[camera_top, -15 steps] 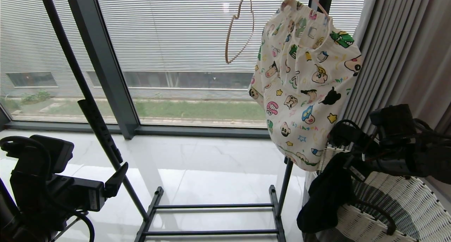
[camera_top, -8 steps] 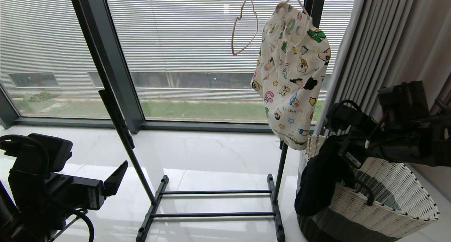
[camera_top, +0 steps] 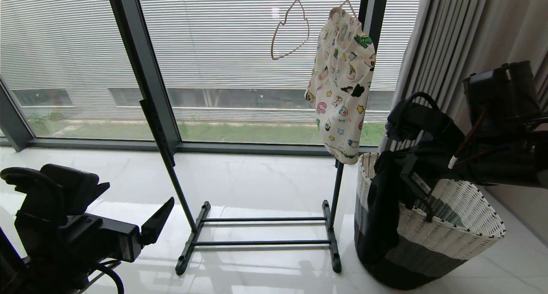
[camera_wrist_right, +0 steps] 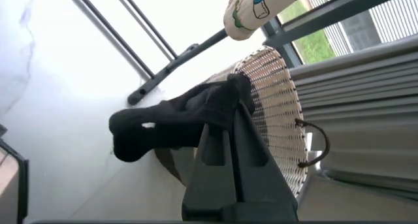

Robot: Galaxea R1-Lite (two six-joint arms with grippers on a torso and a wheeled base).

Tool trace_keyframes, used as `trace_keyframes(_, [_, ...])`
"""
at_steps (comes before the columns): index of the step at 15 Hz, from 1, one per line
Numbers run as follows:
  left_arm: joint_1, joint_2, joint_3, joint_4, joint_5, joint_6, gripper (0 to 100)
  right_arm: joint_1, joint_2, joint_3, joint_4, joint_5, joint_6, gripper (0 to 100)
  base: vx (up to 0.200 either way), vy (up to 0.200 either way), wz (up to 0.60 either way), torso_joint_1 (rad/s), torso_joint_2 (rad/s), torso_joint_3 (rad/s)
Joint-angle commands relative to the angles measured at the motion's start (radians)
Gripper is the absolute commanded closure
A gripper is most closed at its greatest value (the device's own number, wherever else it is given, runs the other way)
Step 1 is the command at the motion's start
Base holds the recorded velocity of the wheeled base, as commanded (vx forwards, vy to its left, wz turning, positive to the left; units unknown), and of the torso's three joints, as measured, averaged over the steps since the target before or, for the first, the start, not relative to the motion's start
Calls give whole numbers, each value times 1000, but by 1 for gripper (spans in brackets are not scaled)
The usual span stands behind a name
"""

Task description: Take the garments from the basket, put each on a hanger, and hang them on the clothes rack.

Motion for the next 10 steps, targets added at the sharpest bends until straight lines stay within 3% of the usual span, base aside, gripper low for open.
trace_keyframes(1, [-67,9,-23,0,-2,-8,0,48,0,-22,-1,6,25,100,0,0,0,0,0,0])
trace_keyframes(3, [-208,78,-91,0,-11,-109,0,73,-2,-40,1,6,28,100,0,0,0,0,0,0])
trace_keyframes(8, [-535,360,-224,0,-11,-170,0,91,-23,-66,27,6,29,100,0,0,0,0,0,0])
trace_keyframes(10, [-653,557,-422,1,-8,-247,0,120,-67,-60,77,7,49,100,0,0,0,0,0,0])
